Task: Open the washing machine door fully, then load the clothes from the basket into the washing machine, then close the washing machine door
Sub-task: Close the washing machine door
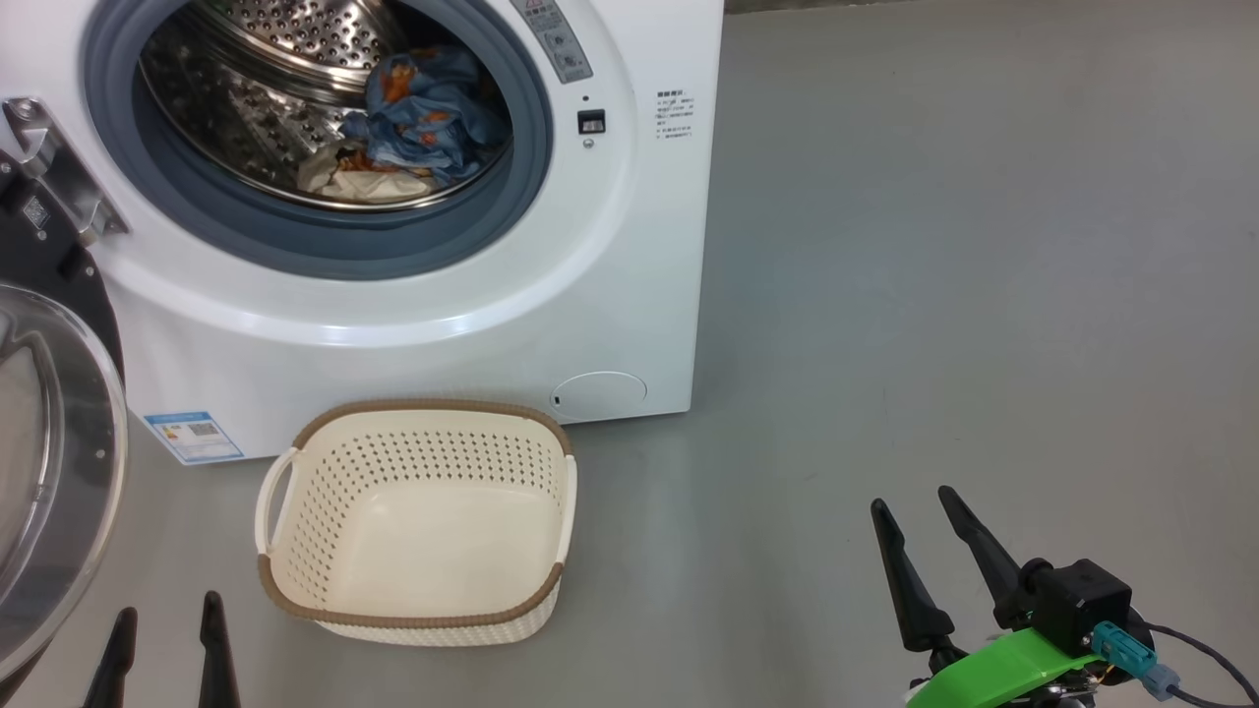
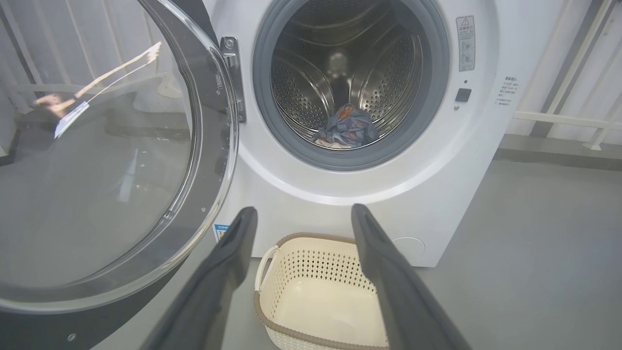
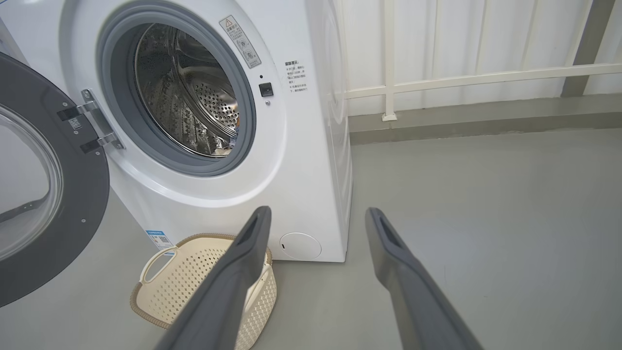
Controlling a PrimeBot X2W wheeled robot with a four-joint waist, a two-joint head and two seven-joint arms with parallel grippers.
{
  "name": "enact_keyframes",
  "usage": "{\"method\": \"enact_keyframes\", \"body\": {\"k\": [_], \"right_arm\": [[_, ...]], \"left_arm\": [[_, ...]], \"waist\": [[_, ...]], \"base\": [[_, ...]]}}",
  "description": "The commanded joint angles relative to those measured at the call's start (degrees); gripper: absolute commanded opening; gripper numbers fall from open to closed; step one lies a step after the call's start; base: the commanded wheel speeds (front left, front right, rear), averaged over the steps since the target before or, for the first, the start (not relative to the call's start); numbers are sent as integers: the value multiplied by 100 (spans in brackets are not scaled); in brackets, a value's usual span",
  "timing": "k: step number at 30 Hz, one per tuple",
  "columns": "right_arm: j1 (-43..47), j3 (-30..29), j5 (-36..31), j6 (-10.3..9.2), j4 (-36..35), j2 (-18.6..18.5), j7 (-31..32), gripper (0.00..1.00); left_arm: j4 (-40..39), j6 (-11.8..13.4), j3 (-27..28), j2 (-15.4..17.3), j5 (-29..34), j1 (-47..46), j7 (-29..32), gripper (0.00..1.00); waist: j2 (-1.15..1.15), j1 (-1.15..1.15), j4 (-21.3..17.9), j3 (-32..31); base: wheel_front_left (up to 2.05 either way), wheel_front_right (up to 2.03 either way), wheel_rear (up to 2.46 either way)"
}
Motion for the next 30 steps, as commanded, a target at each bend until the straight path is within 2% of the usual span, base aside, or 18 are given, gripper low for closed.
{"method": "enact_keyframes", "body": {"k": [1,21,30], "right_arm": [[-63,120,-40,9,-123,3,-28,100],[-30,123,-71,9,-113,3,-28,100],[-51,103,-117,9,-151,3,-28,100]], "left_arm": [[-131,-26,157,56,15,-224,-37,100],[-211,-70,52,55,11,-136,-37,100],[-223,25,36,55,-94,-149,-37,100]], "waist": [[0,0,5,-11],[0,0,54,-55],[0,0,282,9]], "base": [[0,0,0],[0,0,0],[0,0,0]]}}
